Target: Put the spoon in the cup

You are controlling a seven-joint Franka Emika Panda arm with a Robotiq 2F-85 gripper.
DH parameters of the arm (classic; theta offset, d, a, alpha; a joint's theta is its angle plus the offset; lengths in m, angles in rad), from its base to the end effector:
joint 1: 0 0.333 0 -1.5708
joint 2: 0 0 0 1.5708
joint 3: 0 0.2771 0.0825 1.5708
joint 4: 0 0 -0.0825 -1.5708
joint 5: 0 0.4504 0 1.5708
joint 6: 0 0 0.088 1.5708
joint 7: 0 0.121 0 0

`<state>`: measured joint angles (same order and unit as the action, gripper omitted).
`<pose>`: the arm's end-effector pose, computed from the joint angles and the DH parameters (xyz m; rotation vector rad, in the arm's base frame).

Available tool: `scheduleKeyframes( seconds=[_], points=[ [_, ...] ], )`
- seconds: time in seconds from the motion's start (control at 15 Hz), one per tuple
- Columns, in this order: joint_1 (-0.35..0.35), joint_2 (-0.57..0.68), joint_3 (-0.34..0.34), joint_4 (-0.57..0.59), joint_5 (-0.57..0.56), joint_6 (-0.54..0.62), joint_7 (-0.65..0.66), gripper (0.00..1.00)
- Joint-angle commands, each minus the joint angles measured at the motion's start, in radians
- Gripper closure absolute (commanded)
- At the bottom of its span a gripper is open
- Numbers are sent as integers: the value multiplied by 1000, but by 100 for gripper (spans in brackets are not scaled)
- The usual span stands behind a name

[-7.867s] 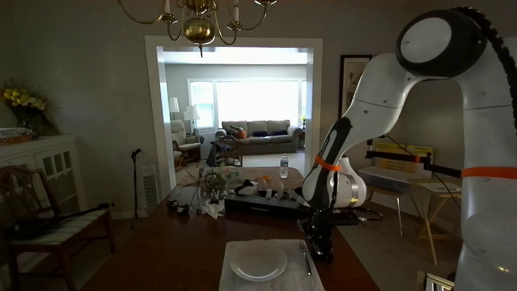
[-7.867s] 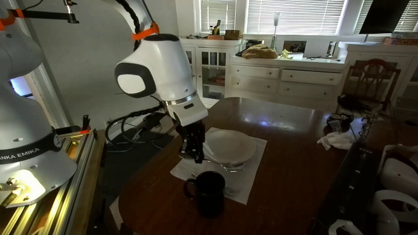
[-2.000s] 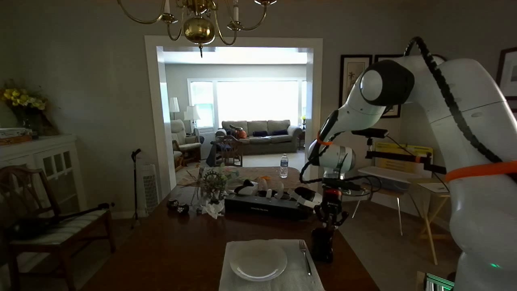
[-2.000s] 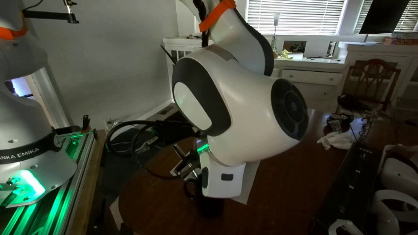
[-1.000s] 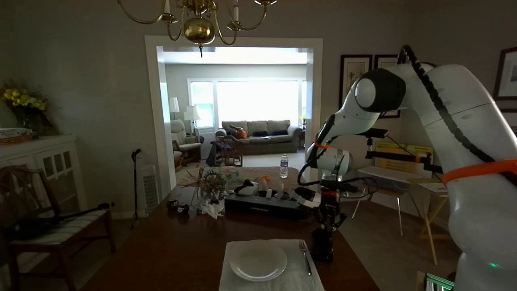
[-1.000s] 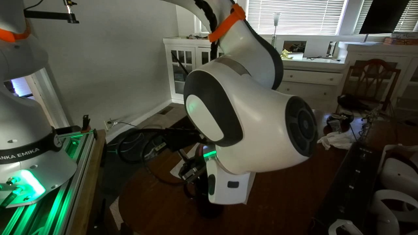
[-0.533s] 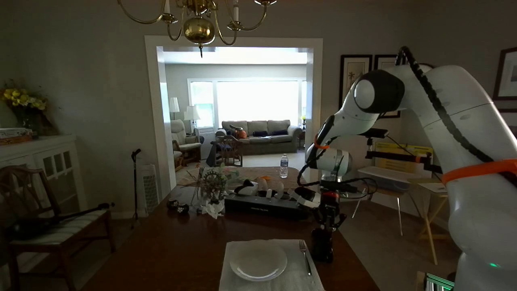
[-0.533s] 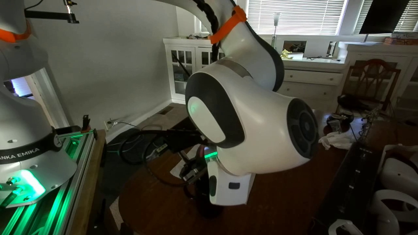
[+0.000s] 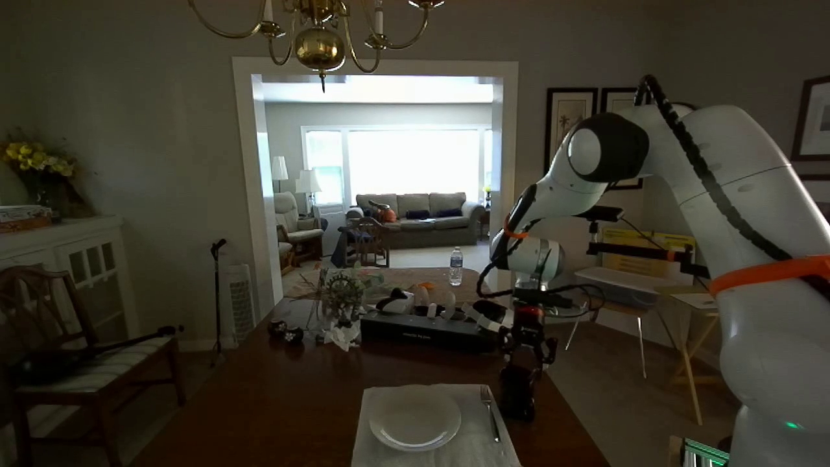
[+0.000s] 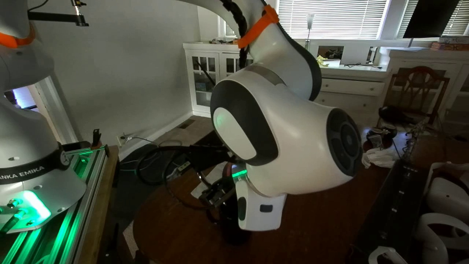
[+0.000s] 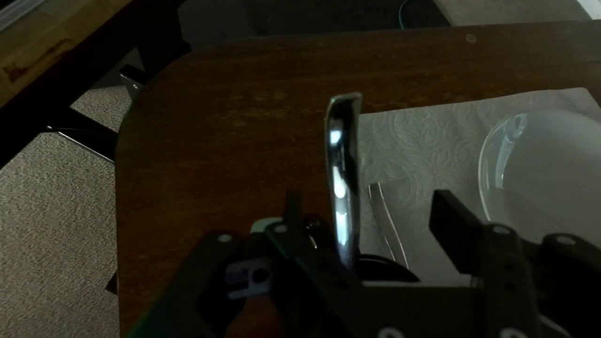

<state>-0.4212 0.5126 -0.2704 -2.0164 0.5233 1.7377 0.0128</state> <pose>0.4273 -0.3065 0.0769 -2.1707 1.2145 0.7733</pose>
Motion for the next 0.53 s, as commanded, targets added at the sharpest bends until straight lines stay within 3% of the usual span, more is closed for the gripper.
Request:
scheduleKeyframes(
  seconds=[0.0, 0.2, 0.47],
  points=[
    [6, -37, 1, -22, -8, 19, -8, 0],
    [32, -103, -6, -67, -40, 68, -9, 0],
    [86, -235, -13, -159, -122, 229, 7, 0]
  ],
)
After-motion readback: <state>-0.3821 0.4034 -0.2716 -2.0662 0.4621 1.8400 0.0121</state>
